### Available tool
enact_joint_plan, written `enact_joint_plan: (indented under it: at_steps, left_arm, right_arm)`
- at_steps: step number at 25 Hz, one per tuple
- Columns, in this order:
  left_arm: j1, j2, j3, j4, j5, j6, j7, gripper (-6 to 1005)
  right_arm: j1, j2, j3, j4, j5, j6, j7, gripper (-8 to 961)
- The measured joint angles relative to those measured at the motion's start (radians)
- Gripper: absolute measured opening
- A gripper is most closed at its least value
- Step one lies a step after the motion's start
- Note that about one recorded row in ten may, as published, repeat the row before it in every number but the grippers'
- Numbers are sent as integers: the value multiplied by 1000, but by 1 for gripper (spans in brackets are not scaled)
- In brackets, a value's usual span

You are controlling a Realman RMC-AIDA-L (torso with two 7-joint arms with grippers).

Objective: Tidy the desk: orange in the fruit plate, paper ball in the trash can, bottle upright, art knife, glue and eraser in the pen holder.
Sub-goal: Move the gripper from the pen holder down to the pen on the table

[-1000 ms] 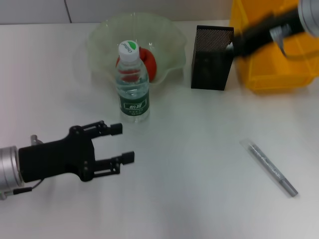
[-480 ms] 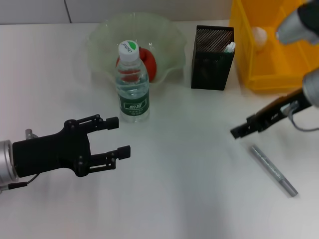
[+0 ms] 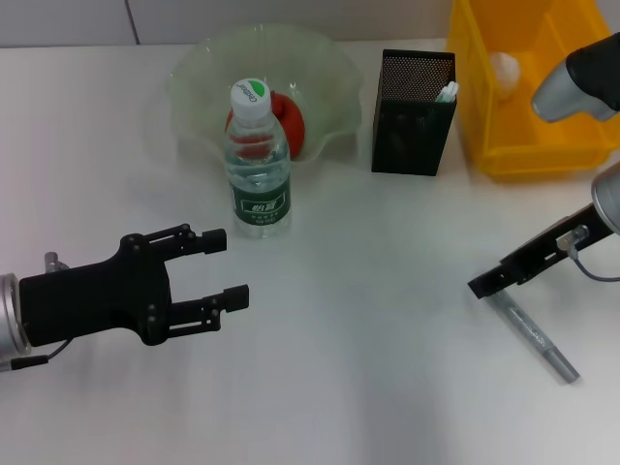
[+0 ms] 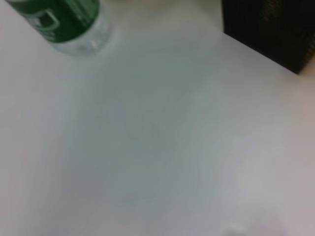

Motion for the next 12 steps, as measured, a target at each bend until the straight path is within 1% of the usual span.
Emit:
enact_joint_plan:
  at_steps: [3, 5, 12]
  left_arm:
    - [1, -1, 0, 0, 0, -3, 0, 766]
    - [1, -2, 1, 0, 0, -6, 0, 766]
    - [4, -1, 2, -2, 0, -6, 0, 766]
  right_arm:
    - [1, 0, -5, 0, -3, -5, 6, 620]
    - [0, -1, -39, -6, -5, -12, 30, 619]
    - [0, -2, -78, -7, -6, -11, 47, 618]
